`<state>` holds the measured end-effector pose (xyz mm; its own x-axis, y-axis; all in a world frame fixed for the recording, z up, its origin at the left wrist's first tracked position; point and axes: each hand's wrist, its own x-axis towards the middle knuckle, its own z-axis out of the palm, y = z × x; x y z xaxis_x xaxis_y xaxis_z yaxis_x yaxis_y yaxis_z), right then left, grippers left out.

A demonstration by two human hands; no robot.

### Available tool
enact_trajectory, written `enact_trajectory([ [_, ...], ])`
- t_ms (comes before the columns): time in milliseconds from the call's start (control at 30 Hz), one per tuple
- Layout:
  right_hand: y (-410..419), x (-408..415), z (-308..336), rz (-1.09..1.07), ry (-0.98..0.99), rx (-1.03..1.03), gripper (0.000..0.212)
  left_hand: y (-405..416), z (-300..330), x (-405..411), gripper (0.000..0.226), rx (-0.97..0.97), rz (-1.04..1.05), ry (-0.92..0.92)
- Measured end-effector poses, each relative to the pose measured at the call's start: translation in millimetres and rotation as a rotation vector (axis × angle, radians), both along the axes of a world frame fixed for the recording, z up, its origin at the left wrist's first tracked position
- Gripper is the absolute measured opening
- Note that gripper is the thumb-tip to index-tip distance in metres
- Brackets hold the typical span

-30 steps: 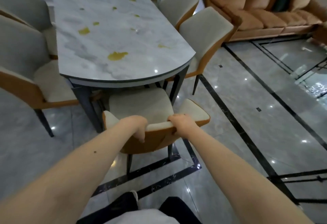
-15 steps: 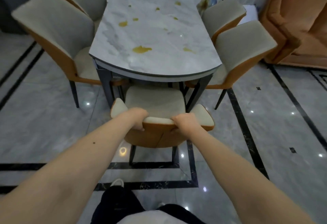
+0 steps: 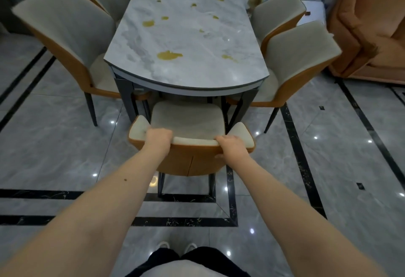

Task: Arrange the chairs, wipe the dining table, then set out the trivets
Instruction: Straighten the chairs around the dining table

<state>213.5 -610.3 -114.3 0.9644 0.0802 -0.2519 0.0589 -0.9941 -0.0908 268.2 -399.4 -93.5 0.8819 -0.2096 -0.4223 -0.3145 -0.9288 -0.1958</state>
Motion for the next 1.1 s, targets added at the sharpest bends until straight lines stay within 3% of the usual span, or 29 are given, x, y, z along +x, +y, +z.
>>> enact_trajectory([
  [133, 2, 1, -4, -0.012, -0.018, -0.006, 0.039, -1, -7, -6, 0.025, -0.052, 0.031, -0.094],
  [467, 5, -3, -3, -0.056, -0.035, -0.036, 0.024, 5, -7, -8, 0.023, -0.098, -0.031, -0.136],
  [1100, 7, -10, -7, -0.059, -0.061, -0.015, 0.023, 7, -5, -11, 0.024, -0.115, -0.015, -0.117],
])
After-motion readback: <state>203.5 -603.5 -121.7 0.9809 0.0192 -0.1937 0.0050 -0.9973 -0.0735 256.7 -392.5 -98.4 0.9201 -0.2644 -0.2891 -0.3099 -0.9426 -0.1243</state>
